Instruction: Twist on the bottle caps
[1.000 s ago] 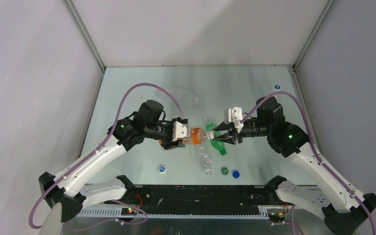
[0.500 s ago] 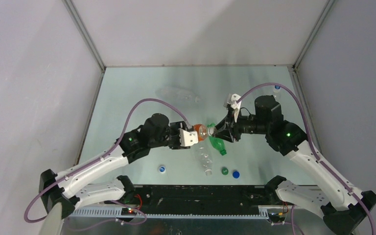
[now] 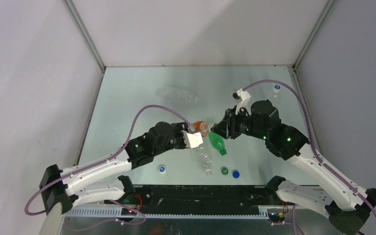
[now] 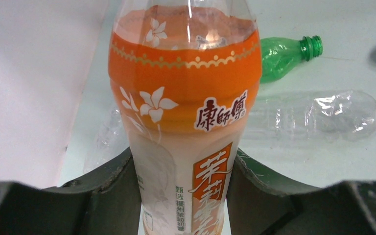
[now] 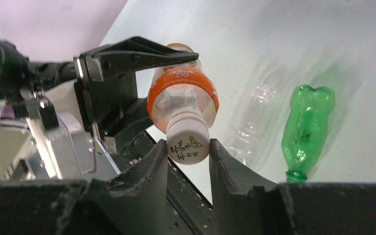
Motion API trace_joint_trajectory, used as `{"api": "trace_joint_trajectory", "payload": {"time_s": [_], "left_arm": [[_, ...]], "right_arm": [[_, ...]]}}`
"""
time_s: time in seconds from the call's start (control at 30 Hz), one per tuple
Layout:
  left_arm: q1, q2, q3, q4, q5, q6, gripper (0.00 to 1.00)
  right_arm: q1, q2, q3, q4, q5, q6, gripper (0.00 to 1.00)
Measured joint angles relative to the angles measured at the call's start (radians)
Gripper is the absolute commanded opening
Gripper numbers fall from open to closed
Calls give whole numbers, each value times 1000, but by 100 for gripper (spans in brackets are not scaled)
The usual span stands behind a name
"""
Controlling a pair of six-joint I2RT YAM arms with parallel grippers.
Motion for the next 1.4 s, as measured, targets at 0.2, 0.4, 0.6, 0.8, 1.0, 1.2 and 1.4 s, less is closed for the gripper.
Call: {"api": "trace_joint_trajectory", "payload": {"time_s": [0.2, 0.4, 0.6, 0.8, 1.0, 1.2, 1.4], "left_arm": [[-24, 24, -46, 116, -65, -26, 27], [-37, 51, -76, 191, -101, -46, 25], [-46, 61, -110, 248, -117, -86, 24], [-64, 62, -144, 344, -117, -126, 23], [-25, 68, -159, 353, -79, -180, 23], [82, 66, -147, 269, 108, -212, 23], [129, 66, -48, 77, 325, -185, 24]], "right_arm": [[16, 0, 2, -18, 121, 219, 0], [24, 2, 2, -36, 182, 315, 19], [31, 3, 2, -35, 212, 333, 57], [36, 0, 2, -37, 230, 297, 77], [31, -32, 2, -46, 213, 185, 81], [-10, -125, 7, -71, 84, -74, 79], [-45, -143, 53, -131, -74, -412, 71]]}}
